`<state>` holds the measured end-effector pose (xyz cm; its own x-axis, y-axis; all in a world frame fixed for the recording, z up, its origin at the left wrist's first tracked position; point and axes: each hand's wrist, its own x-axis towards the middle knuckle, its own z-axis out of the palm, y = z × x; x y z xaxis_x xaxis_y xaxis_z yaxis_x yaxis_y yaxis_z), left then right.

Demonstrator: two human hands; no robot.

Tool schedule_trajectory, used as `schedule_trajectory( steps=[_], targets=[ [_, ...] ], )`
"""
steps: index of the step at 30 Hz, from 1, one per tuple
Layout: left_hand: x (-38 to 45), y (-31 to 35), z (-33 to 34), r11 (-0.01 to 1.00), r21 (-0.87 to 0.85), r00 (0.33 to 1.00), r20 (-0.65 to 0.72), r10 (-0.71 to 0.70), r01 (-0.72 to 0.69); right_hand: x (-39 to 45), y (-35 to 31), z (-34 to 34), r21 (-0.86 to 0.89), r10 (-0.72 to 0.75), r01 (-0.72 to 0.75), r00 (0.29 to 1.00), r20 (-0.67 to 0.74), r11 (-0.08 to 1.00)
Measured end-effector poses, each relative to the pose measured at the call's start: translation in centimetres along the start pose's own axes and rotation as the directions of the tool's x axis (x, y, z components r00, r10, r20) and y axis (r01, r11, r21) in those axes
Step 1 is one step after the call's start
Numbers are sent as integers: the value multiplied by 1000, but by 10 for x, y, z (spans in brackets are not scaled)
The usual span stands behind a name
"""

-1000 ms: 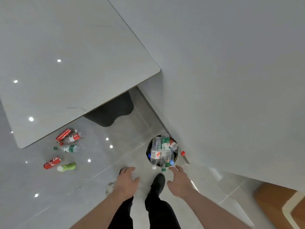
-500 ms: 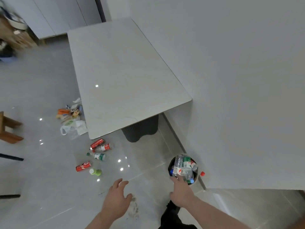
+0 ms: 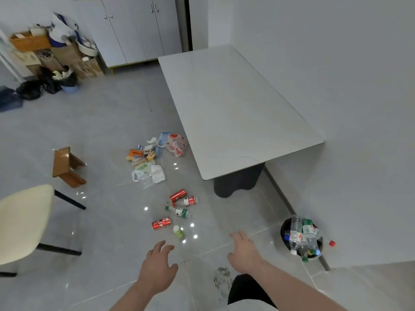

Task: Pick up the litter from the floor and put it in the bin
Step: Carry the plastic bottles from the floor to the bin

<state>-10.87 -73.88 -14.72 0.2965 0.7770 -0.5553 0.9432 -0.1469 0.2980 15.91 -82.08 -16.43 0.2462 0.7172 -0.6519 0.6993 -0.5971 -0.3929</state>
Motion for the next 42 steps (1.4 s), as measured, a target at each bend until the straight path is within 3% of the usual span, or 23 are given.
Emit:
schedule_trajectory(
  steps=[6,13,20,27,34,42],
  targets=[
    [37,-56,-53,1000,-18,1000,-23,-9,9,26,-57,5,-14,4,-4,1000,22,1000],
    [89,-110,-120,997,-12,996,-33,-81,80,114,-133,9,-35,-4,7,996,89,999],
    [139,-168,-179,991,47,992,7,-124,124,174,-223,21,67,-39,29,988,152,997],
    [233,-199,-218,992,125,985,174,-18,-4,220,-248,32,158,128,-140,988,84,977],
    [354,-240,-253,948,211,925,348,153,-237,255,-294,67,293,390,-381,921,29,877],
    [457,-267,-253,890,322,867,479,140,-322,295,-337,112,412,476,-467,875,87,783]
  ],
)
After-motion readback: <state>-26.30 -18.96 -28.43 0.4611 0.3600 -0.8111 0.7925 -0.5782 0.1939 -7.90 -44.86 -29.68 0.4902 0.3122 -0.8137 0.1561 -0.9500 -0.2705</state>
